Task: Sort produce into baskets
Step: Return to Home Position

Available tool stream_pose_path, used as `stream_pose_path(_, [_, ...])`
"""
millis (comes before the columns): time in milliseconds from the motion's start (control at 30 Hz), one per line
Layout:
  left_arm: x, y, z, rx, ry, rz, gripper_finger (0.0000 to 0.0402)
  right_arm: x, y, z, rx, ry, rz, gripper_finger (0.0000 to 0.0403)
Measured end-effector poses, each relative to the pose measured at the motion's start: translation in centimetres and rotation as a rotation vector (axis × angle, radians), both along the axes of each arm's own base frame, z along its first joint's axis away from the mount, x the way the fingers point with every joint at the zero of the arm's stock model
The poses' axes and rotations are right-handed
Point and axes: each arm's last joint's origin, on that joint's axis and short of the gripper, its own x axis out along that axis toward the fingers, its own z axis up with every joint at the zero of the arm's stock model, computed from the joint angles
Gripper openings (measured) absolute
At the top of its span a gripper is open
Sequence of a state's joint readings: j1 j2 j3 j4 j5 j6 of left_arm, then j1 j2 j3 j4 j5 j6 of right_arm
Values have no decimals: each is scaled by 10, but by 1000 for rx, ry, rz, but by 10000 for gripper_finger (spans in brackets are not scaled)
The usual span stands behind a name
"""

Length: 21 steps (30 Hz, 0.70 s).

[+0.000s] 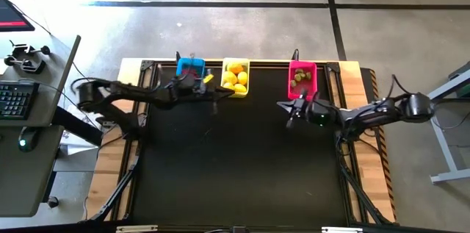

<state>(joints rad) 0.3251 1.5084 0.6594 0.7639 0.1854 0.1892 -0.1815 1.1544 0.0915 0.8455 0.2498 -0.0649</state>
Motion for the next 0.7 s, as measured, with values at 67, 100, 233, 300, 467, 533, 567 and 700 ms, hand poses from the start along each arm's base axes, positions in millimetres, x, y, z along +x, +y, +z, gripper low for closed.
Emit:
stream_pose_path(67, [-15,-3,0,8,-3,21,0,-6,2,1,-19,-17,-17,0])
stream_pose_path(100, [-22,-4,-1,17,-6,39,0,-9,3,3,-30,-31,-14,0])
stream_pose_path(233, [-49,-5,-6,15,-55,83,0,-21,6,6,-57,-77,-3,0])
stream_pose_path(300, [-61,-4,-9,-4,-74,104,0,-25,6,6,-63,-81,-7,0])
stream_pose_path(467, [-81,-3,-25,-48,-43,142,0,-31,7,10,-66,-72,-9,0])
stream_pose_path(533, [-88,-5,-27,-55,-47,149,0,-33,8,11,-66,-73,-10,0])
stream_pose_path(567, [-91,-6,-29,-56,-43,150,0,-34,8,12,-67,-80,-11,0])
stream_pose_path(700, [-107,-12,-33,-40,-66,162,0,-39,9,17,-74,-103,-15,0])
